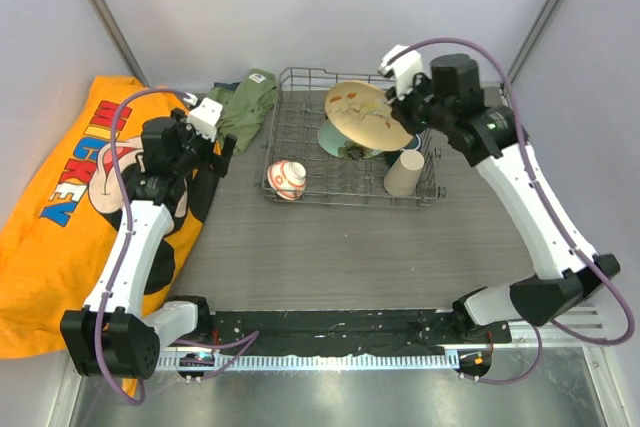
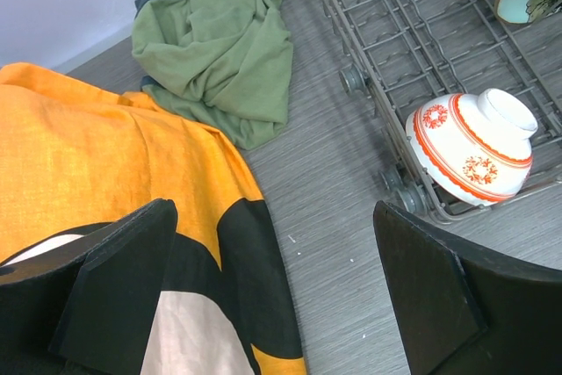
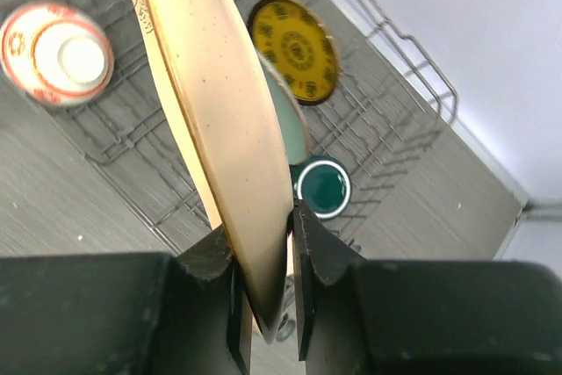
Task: Unload the mixed dishes from the dish rack
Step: Pick up the plate from the dish rack, then place the plate at the center of the board.
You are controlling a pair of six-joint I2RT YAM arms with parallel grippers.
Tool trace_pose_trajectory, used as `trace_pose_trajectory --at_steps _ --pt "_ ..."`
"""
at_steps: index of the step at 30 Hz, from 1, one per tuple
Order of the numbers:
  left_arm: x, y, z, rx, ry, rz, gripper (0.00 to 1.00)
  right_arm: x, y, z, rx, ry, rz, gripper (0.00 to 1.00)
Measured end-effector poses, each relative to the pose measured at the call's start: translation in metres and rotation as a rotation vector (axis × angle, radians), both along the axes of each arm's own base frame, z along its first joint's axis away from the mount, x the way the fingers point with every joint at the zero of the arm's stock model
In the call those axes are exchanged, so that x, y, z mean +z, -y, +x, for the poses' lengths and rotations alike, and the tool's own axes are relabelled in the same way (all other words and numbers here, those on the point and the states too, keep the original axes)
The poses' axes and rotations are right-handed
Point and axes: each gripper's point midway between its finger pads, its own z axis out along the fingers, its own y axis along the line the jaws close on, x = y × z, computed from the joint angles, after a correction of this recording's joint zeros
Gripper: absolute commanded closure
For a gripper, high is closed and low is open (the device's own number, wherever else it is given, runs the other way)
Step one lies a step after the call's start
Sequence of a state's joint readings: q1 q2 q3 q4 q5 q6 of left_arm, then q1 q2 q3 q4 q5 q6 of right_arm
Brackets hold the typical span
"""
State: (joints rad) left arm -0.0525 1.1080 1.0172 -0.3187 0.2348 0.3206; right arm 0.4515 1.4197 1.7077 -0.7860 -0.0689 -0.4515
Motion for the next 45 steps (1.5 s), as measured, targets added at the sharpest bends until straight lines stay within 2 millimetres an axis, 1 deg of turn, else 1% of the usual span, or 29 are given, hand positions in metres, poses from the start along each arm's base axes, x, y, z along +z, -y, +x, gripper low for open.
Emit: trace_pose_trajectory --at_steps 1,4,6,7,9,15,20,23,27,30,33,34,37,38,40,42,44,45 --pt "0.000 0.000 0.000 -0.001 -0.001 -0.001 0.00 0.006 0.008 -0.002 -0.027 0.006 0.025 0.99" --pt "0.000 0.001 0.000 -0.002 -0.002 -0.005 0.00 0.024 0.041 -0.001 -0.134 0.027 0.123 0.98" --pt "-0.001 0.001 -0.001 -0.003 -0.002 -0.006 0.00 0.030 0.061 -0.001 -0.208 0.042 0.163 0.99" --pt "-0.001 0.001 -0.001 -0.003 -0.003 -0.007 0.01 0.030 0.070 -0.001 -0.242 0.047 0.176 0.99" --pt "-0.002 0.001 -0.002 -0.004 -0.006 -0.009 0.00 0.026 0.084 -0.004 -0.298 0.040 0.198 0.99" --pt "-0.005 0.002 -0.003 -0.008 -0.012 -0.010 0.00 -0.001 0.111 -0.028 -0.422 -0.032 0.268 0.99" --pt "-0.011 0.002 -0.004 -0.008 -0.024 -0.012 0.00 -0.011 0.143 -0.051 -0.556 -0.029 0.320 0.99" --pt "-0.013 0.004 -0.006 -0.012 -0.032 -0.022 0.00 -0.013 0.154 -0.068 -0.610 -0.014 0.344 0.99" --pt "-0.013 0.011 -0.008 -0.043 -0.040 -0.051 0.01 -0.013 0.152 -0.081 -0.602 -0.013 0.371 0.99" --pt "-0.012 0.027 -0.013 -0.116 -0.051 -0.106 0.03 -0.013 0.144 -0.085 -0.563 -0.026 0.391 0.99" --pt "-0.002 0.055 -0.023 -0.242 -0.079 -0.203 0.03 -0.015 0.129 -0.084 -0.488 -0.062 0.418 0.99" --pt "0.004 0.065 -0.026 -0.288 -0.089 -0.234 0.04 -0.016 0.124 -0.084 -0.465 -0.075 0.426 0.99" --pt "0.033 0.098 -0.030 -0.411 -0.084 -0.296 0.06 -0.021 0.109 -0.083 -0.389 -0.124 0.447 0.99" --pt "0.041 0.110 -0.033 -0.449 -0.081 -0.309 0.10 -0.023 0.106 -0.083 -0.370 -0.137 0.453 0.99" --pt "0.056 0.135 -0.041 -0.526 -0.079 -0.329 0.12 -0.026 0.098 -0.084 -0.328 -0.161 0.462 0.99" --pt "0.065 0.156 -0.048 -0.584 -0.090 -0.346 0.14 -0.027 0.092 -0.086 -0.296 -0.176 0.471 0.99" --pt "0.071 0.175 -0.052 -0.629 -0.109 -0.364 0.14 -0.027 0.086 -0.088 -0.259 -0.189 0.481 0.99" --pt "0.074 0.184 -0.053 -0.647 -0.120 -0.373 0.04 -0.027 0.083 -0.089 -0.239 -0.195 0.487 0.99"
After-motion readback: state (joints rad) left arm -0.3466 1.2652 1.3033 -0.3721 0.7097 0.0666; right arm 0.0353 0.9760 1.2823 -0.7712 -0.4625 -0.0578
